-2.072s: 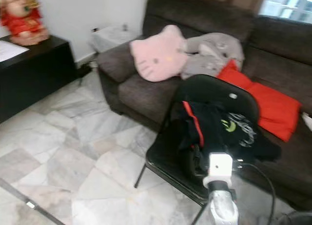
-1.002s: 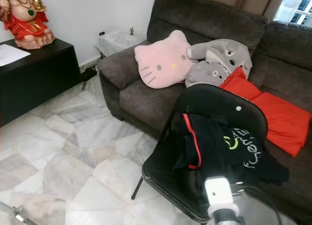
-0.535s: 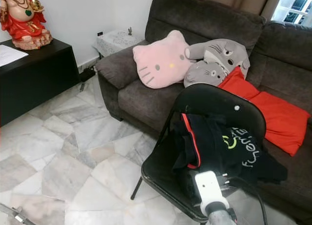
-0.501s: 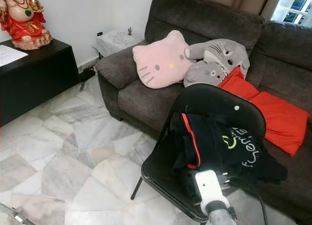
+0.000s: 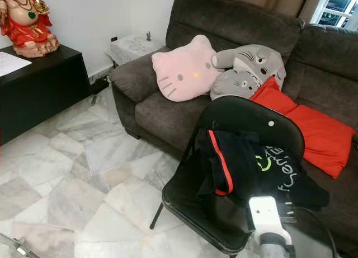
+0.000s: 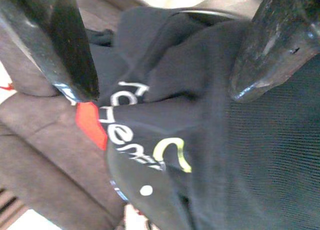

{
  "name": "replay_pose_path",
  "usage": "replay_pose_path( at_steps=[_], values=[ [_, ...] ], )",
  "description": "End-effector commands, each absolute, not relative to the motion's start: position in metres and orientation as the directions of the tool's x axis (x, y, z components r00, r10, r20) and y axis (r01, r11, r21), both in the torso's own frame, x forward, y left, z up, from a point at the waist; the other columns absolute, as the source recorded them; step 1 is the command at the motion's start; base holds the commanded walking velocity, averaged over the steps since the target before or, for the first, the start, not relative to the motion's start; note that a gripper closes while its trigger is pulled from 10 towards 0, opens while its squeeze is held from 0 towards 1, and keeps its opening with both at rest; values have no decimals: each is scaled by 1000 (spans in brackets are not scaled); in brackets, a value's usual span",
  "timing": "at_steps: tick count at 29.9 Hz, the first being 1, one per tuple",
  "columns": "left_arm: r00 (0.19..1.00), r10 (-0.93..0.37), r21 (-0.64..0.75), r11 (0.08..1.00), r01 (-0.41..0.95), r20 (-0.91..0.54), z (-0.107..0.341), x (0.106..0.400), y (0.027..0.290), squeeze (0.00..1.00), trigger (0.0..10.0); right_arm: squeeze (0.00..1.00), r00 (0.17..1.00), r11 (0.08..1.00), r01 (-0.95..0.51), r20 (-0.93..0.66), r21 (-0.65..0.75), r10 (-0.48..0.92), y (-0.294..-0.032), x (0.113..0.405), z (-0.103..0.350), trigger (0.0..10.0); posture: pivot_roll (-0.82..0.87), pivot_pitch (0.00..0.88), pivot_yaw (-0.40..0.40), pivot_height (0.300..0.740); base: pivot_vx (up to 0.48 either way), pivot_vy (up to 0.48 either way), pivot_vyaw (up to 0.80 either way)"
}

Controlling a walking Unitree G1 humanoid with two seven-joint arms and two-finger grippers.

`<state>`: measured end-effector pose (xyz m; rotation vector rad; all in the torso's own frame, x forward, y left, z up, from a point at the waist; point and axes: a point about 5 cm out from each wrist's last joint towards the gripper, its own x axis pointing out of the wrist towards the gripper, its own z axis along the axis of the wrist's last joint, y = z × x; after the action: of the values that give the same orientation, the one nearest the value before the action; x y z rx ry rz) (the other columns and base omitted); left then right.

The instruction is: Hang hanger

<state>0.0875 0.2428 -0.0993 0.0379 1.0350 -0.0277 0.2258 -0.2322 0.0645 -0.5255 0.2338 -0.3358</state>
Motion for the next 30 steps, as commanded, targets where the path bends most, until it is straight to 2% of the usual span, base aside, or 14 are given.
replay_pose_path(
  at_steps=[1,3,5,11,15,21,30],
  values=[
    [479,-17,6,999,47,-878,-102,79,240,0,10000,0,905,788,293,-109,-542,-411,-241,223,70,10000,7,79,-75,740,0,0,0],
    [479,-17,7,999,49,-878,-102,79,240,0,10000,0,896,794,325,-100,-513,-432,-243,223,72,10000,5,79,-73,740,0,0,0],
    [479,-16,9,999,49,-878,-102,80,241,0,10000,0,912,837,320,-94,-443,-398,-239,225,74,10000,5,79,-73,740,0,0,0],
    [481,-12,12,999,47,-877,-102,80,241,0,10000,0,982,935,169,-31,-313,-188,-208,237,88,10000,3,81,-72,740,0,0,0],
    [481,-14,9,999,45,-876,-102,80,241,0,10000,0,991,941,98,-50,-325,-121,-198,240,83,10000,5,82,-72,740,0,0,0],
    [479,-18,5,999,46,-878,-102,80,240,0,10000,0,974,906,158,-89,-393,-209,-211,246,77,10000,4,84,-73,740,0,0,0],
    [478,-17,5,999,46,-878,-102,79,240,0,10000,0,966,893,165,-115,-419,-233,-214,245,73,10000,3,87,-74,740,0,0,0]
  ],
)
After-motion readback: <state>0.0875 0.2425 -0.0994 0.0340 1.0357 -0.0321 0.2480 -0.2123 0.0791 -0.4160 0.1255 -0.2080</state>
